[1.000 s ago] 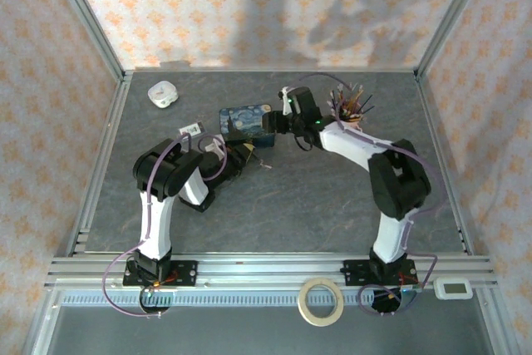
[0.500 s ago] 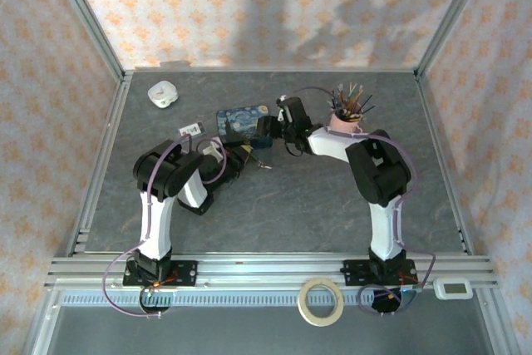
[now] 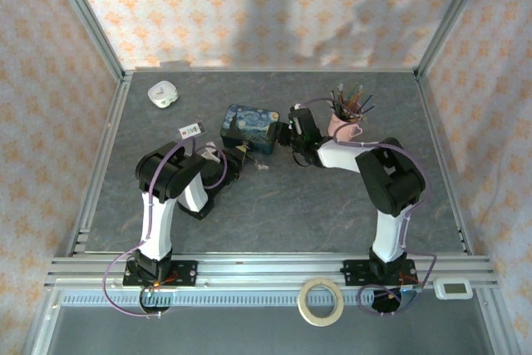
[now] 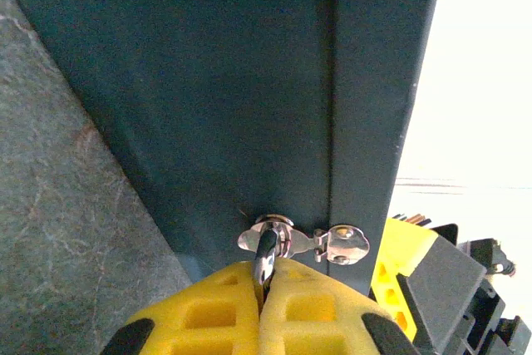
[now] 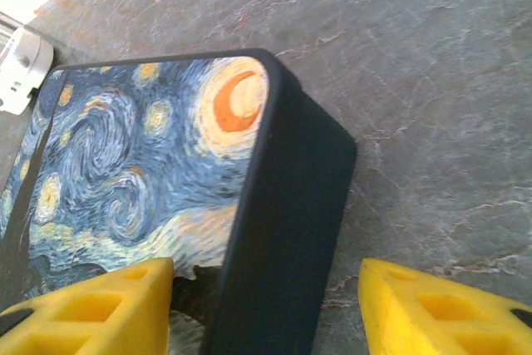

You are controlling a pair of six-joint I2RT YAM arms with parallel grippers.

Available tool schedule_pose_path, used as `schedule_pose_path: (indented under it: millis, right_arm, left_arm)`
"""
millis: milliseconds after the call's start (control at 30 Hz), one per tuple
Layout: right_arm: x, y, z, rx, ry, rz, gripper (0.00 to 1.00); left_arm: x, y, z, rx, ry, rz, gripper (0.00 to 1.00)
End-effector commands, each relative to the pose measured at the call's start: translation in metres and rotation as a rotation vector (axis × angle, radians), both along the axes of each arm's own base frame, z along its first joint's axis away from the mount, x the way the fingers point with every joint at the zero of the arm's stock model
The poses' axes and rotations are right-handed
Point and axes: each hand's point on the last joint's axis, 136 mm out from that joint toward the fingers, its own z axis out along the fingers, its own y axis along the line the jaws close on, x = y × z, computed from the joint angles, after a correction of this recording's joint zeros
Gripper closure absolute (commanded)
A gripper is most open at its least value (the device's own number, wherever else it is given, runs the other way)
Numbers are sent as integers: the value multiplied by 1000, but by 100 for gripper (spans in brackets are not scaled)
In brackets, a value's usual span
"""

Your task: Unlock the padlock with the key

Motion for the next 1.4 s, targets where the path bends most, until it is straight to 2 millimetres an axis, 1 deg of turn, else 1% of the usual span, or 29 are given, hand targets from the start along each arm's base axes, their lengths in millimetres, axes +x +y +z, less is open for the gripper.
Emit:
schedule_pose_path:
  millis: [0, 100, 200, 267, 333, 400, 433, 500, 533, 633, 700, 767, 867, 967, 1033, 1067, 1133, 1167, 1233, 1300, 1367]
  right_arm:
    - [3, -37, -18, -56, 38, -128, 43]
    - [6, -32, -14, -39, 31, -114, 44]
    - [8, -27, -4, -11, 18, -106, 43]
    - [8, -22, 9, 34, 0, -90, 41]
    - [7, -13, 25, 95, -19, -60, 37]
    - [5, -3, 37, 146, -32, -23, 28]
    - [4, 2, 43, 175, -38, 2, 20]
    - [3, 12, 45, 209, -25, 32, 0]
    - [3, 18, 44, 217, -17, 48, 0]
    - [4, 31, 35, 188, -6, 60, 0]
    - [9, 37, 23, 165, 26, 45, 0]
    - [15, 39, 10, 125, 63, 8, 0]
    - [17, 48, 2, 76, 59, 14, 0]
    - [13, 54, -6, 38, 63, 10, 0]
    - [12, 49, -20, 0, 103, -19, 0]
    - [11, 45, -29, -18, 124, -37, 1]
    - [9, 31, -43, -59, 145, -95, 4]
    - [8, 24, -50, -76, 155, -123, 6]
    - [4, 14, -63, -95, 178, -151, 17]
    - [1, 2, -75, -83, 204, -181, 31]
    - [-2, -11, -81, -61, 222, -218, 34]
  left_arm:
    - [4, 21, 38, -78, -138, 119, 100]
    - [3, 24, 37, -82, -137, 148, 100]
    - [2, 23, 37, -78, -140, 153, 100]
    - [2, 20, 37, -70, -143, 146, 100]
    - [3, 16, 37, -64, -145, 138, 100]
    - [4, 13, 36, -65, -145, 126, 100]
    - [4, 12, 36, -66, -145, 122, 100]
    - [4, 10, 35, -65, -143, 118, 100]
    - [4, 9, 34, -63, -142, 114, 100]
    - [4, 8, 35, -64, -145, 110, 100]
    - [4, 8, 34, -62, -143, 107, 100]
    - [3, 8, 34, -63, -144, 107, 100]
    - [2, 8, 34, -65, -149, 104, 100]
    - [2, 7, 33, -72, -148, 102, 100]
    - [2, 8, 33, -79, -151, 105, 100]
    - [1, 9, 33, -83, -153, 106, 100]
    - [0, 10, 33, -85, -156, 111, 100]
    - [-1, 12, 32, -82, -152, 116, 100]
    - [-2, 16, 33, -77, -154, 126, 100]
    - [-2, 21, 33, -71, -152, 142, 100]
    - [-2, 26, 33, -69, -151, 162, 100]
